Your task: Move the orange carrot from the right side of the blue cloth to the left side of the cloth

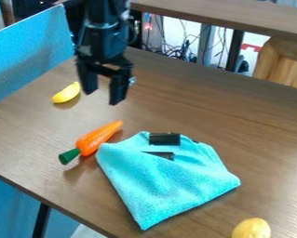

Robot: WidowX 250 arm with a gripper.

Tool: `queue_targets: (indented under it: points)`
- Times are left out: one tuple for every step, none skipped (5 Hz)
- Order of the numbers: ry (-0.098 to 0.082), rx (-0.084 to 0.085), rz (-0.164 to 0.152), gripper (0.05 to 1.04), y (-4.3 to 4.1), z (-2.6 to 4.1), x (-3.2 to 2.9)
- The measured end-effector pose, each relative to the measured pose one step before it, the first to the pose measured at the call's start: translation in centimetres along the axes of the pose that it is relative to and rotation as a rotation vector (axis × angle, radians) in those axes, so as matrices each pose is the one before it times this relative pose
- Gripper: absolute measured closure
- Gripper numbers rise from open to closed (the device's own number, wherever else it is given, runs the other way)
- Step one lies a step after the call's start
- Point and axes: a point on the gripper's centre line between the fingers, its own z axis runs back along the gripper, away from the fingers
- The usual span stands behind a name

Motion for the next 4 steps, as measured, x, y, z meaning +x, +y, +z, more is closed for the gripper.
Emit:
queue_targets:
  points:
    - [-0.0095, -0.0449, -0.174, 0.083, -4.887, 0.474, -0.385]
    - [0.046, -0.0407, -0.1248, 0.083, -4.013, -1.233, -0.814]
    - [0.0304, -0.001, -0.0942, 0.083, -2.834, -1.269, -0.168]
    - [-0.0108, -0.0026, -0.0409, 0.083, -1.335, -0.091, 0.552]
